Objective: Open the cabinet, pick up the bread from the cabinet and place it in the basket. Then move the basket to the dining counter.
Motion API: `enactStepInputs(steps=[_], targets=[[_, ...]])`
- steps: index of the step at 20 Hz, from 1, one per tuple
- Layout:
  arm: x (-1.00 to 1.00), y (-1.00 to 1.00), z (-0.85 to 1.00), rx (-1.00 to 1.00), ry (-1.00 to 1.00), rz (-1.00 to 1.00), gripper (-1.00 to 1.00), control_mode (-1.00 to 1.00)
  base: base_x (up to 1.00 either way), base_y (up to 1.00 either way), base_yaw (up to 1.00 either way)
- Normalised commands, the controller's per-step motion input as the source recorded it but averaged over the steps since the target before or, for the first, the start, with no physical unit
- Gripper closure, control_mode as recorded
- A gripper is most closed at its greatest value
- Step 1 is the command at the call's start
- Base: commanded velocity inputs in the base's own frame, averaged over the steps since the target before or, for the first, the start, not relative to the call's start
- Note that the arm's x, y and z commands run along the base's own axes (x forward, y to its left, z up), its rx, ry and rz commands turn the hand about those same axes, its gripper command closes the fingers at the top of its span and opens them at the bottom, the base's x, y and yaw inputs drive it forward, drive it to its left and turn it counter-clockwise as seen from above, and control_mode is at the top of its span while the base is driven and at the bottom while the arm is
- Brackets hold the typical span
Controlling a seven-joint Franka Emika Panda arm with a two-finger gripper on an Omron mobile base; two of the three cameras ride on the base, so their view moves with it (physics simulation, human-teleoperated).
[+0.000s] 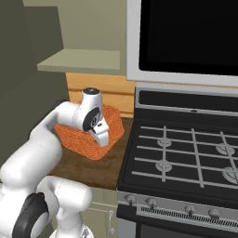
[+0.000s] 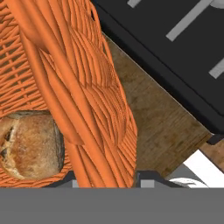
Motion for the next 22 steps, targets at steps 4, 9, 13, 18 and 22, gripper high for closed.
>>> enactStepInputs(steps=[4, 9, 13, 18, 22], targets=[[-0.30, 0.00, 0.30, 0.15, -0.05, -0.05, 1.00, -1.00, 0.00, 0.00, 0.00], [-0.08, -0.05, 0.66, 0.20, 0.10, -0.01, 1.00, -1.00, 0.00, 0.00, 0.00], [-0.04, -0.06, 0.66, 0.19, 0.20, -0.05, 1.00, -1.00, 0.00, 0.00, 0.00], [-0.12, 0.00, 0.38, 0.04, 0.24, -0.07, 1.00, -1.00, 0.00, 0.00, 0.00], [-0.30, 0.00, 0.21, 0.00, 0.10, -0.04, 1.00, -1.00, 0.00, 0.00, 0.00]])
